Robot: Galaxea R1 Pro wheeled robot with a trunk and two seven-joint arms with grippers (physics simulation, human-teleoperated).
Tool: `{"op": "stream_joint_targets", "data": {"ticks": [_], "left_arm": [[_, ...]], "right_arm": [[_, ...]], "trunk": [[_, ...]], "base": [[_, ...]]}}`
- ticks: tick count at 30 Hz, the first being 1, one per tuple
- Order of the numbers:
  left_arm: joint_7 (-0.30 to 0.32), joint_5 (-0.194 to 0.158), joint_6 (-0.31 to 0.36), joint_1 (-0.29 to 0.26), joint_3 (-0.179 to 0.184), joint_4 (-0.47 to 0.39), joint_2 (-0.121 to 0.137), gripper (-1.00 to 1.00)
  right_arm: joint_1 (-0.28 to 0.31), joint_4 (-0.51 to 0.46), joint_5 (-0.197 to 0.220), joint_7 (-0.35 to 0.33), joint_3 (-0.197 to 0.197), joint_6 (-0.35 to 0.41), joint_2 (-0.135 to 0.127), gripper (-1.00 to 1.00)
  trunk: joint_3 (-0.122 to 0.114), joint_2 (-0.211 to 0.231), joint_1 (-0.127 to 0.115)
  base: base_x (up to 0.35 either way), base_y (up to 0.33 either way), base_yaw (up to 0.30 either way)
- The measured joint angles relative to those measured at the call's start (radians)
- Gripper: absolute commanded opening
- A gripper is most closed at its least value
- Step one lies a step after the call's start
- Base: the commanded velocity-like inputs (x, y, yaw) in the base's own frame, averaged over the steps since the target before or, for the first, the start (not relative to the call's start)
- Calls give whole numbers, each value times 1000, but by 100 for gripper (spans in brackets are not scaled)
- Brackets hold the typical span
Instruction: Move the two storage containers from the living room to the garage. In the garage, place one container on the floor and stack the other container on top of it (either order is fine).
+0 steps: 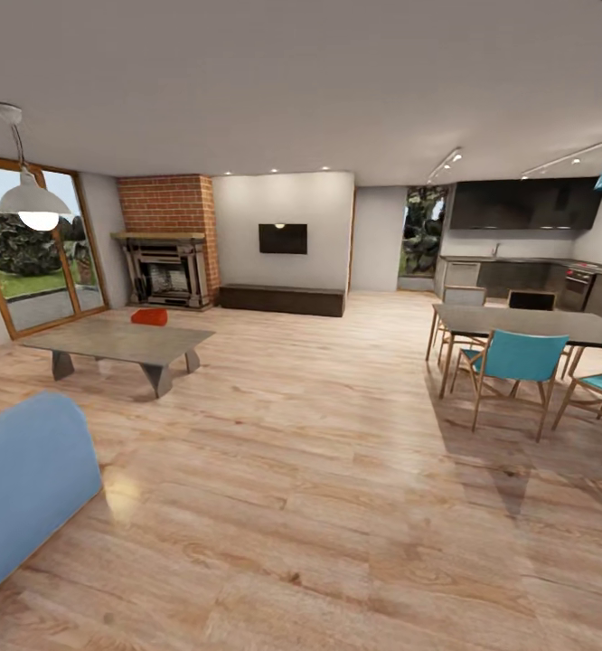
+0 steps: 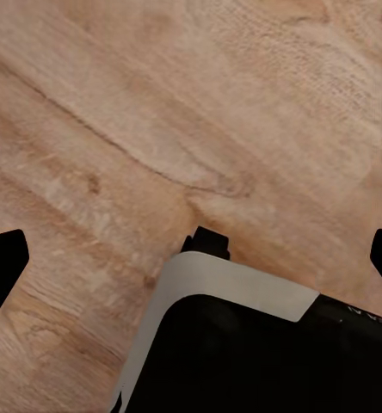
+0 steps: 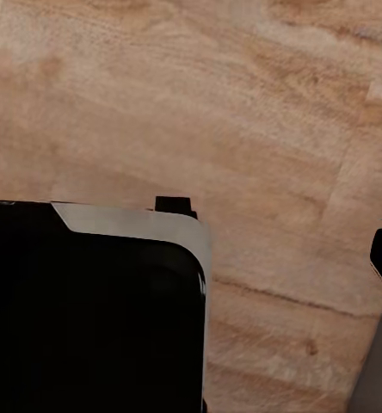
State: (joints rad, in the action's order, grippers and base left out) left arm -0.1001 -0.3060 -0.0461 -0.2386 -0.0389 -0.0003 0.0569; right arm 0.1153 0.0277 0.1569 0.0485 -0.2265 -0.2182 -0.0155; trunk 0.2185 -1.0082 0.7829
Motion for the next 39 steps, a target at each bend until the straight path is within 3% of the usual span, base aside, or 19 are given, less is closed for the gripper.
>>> {"op": "stream_joint_targets", "data": {"ticks": [39], "left_arm": [[0, 2, 1, 0, 1, 0, -3, 100]], "right_arm": [[0, 0, 5, 0, 11, 0, 0, 100]], "trunk": [[0, 0, 0]], "base": [[324, 0, 0]]}}
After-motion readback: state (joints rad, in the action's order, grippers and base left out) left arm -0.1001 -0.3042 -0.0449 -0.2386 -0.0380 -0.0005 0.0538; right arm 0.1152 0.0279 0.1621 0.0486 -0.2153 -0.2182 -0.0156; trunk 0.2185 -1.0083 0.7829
